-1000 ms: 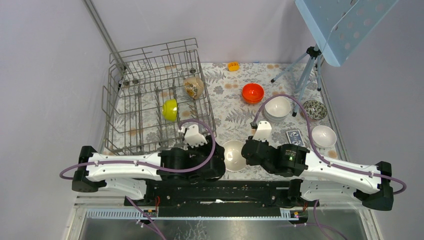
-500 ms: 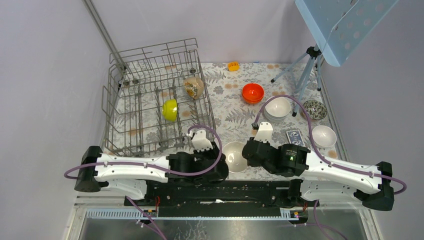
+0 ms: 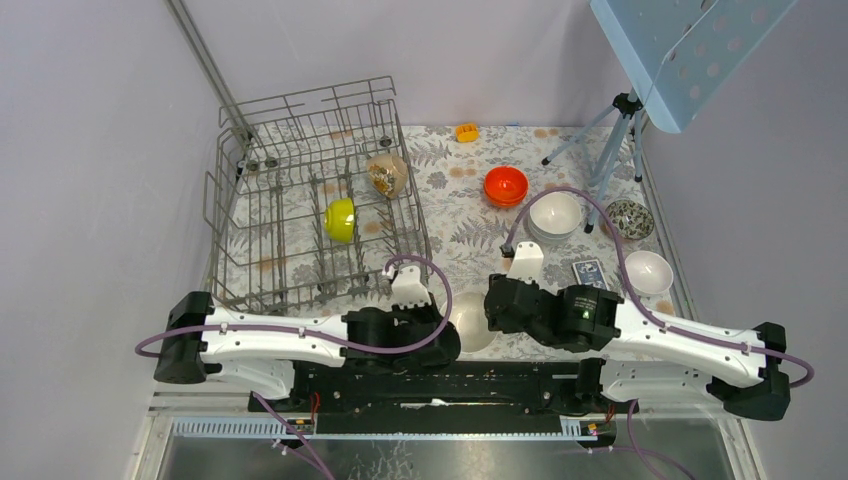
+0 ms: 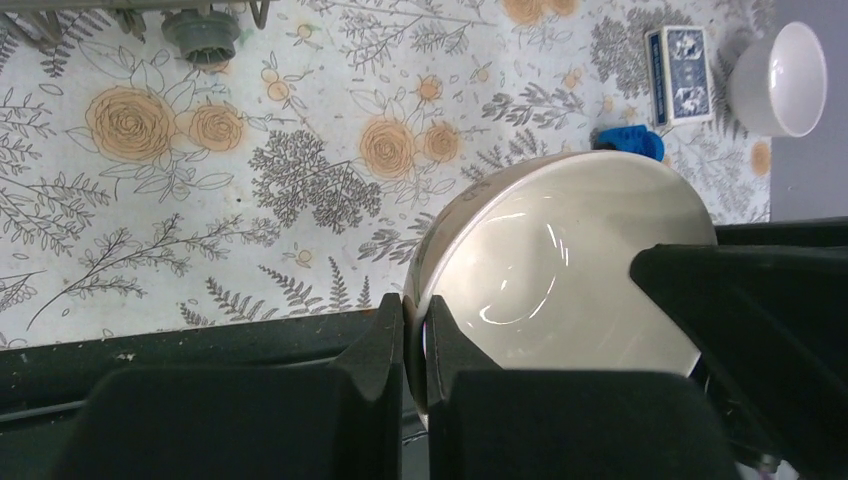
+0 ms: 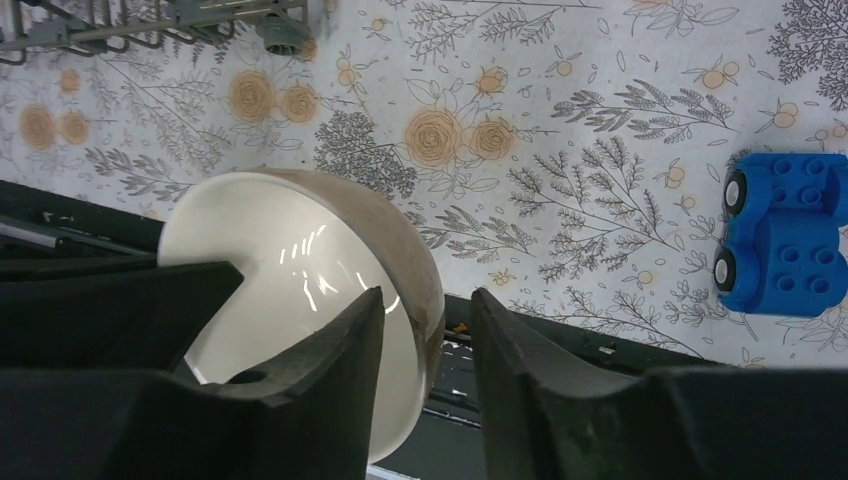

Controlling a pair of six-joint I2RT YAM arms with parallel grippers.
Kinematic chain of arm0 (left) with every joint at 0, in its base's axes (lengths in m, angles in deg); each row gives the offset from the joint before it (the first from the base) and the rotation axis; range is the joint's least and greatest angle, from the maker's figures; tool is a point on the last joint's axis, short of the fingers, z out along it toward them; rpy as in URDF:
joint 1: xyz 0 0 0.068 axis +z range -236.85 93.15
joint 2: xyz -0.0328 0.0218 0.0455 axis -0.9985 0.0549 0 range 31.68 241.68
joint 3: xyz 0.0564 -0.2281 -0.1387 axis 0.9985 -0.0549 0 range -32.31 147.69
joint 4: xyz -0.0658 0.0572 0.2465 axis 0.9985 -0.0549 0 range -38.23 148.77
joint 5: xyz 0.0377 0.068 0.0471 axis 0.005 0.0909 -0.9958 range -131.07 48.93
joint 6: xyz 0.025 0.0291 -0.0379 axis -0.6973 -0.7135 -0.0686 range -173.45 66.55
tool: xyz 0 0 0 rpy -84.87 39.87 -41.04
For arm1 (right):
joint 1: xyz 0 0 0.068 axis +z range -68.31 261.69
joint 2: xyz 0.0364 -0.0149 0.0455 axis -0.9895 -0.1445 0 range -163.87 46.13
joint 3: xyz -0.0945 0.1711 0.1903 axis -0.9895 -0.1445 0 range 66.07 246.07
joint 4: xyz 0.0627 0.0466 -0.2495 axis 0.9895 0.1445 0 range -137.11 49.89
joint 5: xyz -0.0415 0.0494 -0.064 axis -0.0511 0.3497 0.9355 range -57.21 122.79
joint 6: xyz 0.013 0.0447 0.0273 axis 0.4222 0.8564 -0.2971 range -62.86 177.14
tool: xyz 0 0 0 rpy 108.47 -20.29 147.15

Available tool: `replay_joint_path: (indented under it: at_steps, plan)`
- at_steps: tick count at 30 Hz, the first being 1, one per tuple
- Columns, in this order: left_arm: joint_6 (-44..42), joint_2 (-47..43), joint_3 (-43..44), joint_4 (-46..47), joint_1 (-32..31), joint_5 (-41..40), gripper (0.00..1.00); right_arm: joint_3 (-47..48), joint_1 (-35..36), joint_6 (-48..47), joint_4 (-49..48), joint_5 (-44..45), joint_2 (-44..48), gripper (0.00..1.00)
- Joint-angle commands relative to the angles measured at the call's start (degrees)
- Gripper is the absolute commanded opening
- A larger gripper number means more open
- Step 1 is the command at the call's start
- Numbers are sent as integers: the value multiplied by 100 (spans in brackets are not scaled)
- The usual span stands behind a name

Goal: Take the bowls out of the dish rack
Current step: Place the bowl at the center of the board.

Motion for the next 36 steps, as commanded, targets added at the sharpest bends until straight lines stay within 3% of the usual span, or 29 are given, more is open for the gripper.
replay_joint_path:
  at_steps: [1, 6, 11, 17, 31, 34, 36]
  plan:
    - [16, -46, 89, 325, -12, -2, 0, 395, 18, -298, 203, 228, 117, 48]
    - [6, -56, 121, 248, -12, -39, 0, 462, 18, -608, 278, 270, 161, 53]
    - [28, 1, 195, 180, -14, -23, 0, 496, 17, -763, 336, 200, -134, 49]
    - [37, 2, 185, 182, -12, 37, 0, 393, 18, -856, 134, 126, -292, 36]
    - [13, -76, 85, 308, -12, 136, 0, 11, 23, -872, -97, -76, -551, 18]
    - [44, -85, 47, 309, -12, 145, 0, -55, 17, -846, -120, -72, -478, 0]
    - [73, -98, 30, 334, -12, 157, 0, -73, 18, -827, -108, -67, -434, 0]
